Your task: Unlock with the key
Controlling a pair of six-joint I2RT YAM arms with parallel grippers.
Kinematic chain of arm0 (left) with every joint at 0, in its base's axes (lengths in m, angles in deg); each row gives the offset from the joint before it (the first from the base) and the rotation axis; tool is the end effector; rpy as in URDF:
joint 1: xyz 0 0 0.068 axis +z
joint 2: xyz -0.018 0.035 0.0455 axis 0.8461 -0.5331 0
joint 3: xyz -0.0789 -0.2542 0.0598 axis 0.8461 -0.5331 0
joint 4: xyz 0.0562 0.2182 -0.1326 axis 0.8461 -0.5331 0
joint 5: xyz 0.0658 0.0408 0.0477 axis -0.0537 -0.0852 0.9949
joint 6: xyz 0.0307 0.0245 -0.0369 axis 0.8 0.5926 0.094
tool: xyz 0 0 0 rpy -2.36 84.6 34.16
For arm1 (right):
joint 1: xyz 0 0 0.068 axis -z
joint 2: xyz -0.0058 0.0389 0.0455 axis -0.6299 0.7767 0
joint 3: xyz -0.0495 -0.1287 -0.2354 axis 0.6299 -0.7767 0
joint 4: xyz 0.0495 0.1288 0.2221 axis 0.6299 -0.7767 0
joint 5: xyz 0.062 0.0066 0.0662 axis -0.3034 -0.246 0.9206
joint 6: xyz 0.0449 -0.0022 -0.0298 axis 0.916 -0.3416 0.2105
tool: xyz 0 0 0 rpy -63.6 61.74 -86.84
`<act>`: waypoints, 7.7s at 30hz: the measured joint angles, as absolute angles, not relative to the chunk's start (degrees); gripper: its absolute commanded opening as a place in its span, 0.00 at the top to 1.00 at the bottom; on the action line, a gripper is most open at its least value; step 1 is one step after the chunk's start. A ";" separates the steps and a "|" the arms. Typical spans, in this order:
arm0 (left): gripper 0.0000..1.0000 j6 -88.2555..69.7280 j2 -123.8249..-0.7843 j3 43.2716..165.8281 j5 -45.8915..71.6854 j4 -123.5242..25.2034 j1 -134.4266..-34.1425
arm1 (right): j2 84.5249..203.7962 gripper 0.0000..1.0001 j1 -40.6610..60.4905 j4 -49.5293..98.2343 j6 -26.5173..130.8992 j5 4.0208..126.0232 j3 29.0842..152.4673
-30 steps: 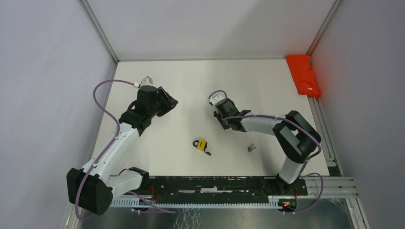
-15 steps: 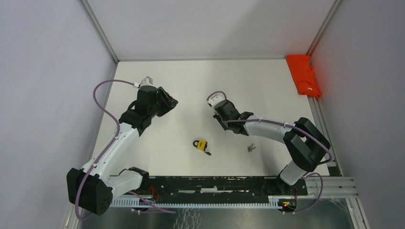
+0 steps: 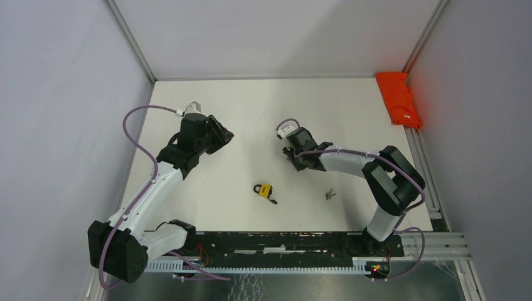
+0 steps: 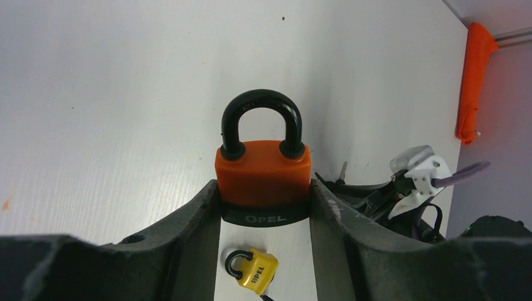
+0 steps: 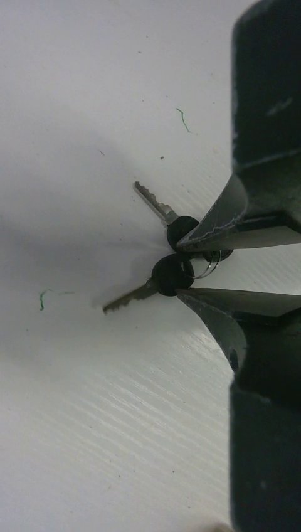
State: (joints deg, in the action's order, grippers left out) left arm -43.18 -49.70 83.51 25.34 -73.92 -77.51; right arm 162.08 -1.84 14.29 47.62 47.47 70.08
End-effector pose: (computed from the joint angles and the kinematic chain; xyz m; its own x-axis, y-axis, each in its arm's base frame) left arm 0.2285 -0.0793 0.2957 -0.5717 -0.5507 -0.6082 -0.1824 0.8081 -0.5602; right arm 0.2626 0.2193 0.1579 -0.6391 -0.5022 -0.5826 -0.5449 0.8302 -0.1179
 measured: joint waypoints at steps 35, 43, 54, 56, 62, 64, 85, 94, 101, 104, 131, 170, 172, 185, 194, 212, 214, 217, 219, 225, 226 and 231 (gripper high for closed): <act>0.98 -43.16 -49.46 81.70 24.14 -73.42 -77.51 | 165.27 0.88 0.65 19.98 47.05 58.22 72.02; 0.98 -43.16 -49.46 81.70 24.03 -73.39 -77.51 | 165.21 0.76 0.65 19.69 47.00 59.14 72.02; 0.98 -42.61 -49.46 81.70 23.64 -73.37 -77.51 | 163.89 0.62 0.65 18.99 46.96 64.34 70.43; 0.98 -42.41 -49.46 81.70 23.62 -73.37 -77.51 | 163.83 0.59 0.65 18.73 46.98 65.26 70.39; 0.98 -42.35 -49.46 81.70 23.60 -73.33 -77.51 | 163.41 0.56 0.63 17.81 46.94 68.36 69.75; 0.98 -42.35 -49.46 81.70 23.55 -73.22 -77.51 | 163.44 0.56 0.58 17.75 46.72 68.93 69.75; 0.98 -42.13 -49.31 81.68 23.53 -72.19 -77.51 | 165.29 0.59 -6.45 17.72 45.98 63.84 71.67; 0.98 -42.11 -49.20 81.66 22.94 -72.15 -77.51 | 164.11 1.00 -6.69 20.00 46.17 60.71 69.51; 0.98 -42.11 -49.20 81.66 22.52 -72.17 -77.51 | 164.09 1.00 -6.91 19.69 46.92 55.99 69.69; 0.98 -42.11 -49.20 81.66 22.52 -72.17 -77.51 | 163.35 0.97 -6.96 17.79 47.05 52.52 69.69; 0.98 -40.62 -51.69 79.86 8.36 -63.60 -77.51 | 129.51 0.44 23.40 -5.07 70.63 41.50 47.02; 0.98 -38.55 -43.67 77.96 3.71 -66.16 -77.51 | 131.24 0.58 37.65 5.00 72.80 51.47 44.00; 0.98 -38.44 -43.72 78.23 4.60 -67.06 -77.51 | 132.84 0.57 36.87 6.14 72.45 52.56 44.86; 0.98 -37.17 -44.00 81.88 9.48 -71.47 -77.45 | 149.91 0.55 25.59 11.15 70.09 56.10 57.99; 0.98 -37.17 -47.41 85.26 11.68 -72.65 -77.40 | 153.49 0.50 21.00 7.80 65.39 59.93 67.65; 0.98 -37.10 -53.31 88.15 12.08 -72.61 -77.25 | 145.73 0.34 23.60 5.11 54.41 51.12 74.17; 0.98 -37.10 -53.31 88.15 12.08 -72.52 -77.14 | 145.73 0.34 26.53 5.13 54.44 51.29 72.51; 0.98 -37.08 -53.40 88.15 11.99 -72.39 -77.07 | 145.73 0.33 29.48 4.76 54.50 51.16 69.79; 0.98 -37.06 -53.79 88.15 11.73 -71.93 -76.96 | 146.02 0.33 30.11 3.82 54.52 51.01 68.81; 0.98 -37.08 -55.37 87.80 10.31 -70.44 -76.79 | 147.04 0.33 30.22 3.06 54.96 50.66 66.34; 0.98 -37.08 -55.56 87.78 10.02 -70.25 -76.75 | 146.98 0.33 30.24 3.21 55.11 50.55 65.03; 0.98 -37.08 -56.44 87.34 8.40 -68.67 -76.75 | 146.89 0.33 30.44 1.81 55.53 49.00 58.95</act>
State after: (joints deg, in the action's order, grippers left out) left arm -37.08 -56.44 87.34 8.40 -68.67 -76.75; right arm 146.89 30.44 1.81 55.53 49.00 58.95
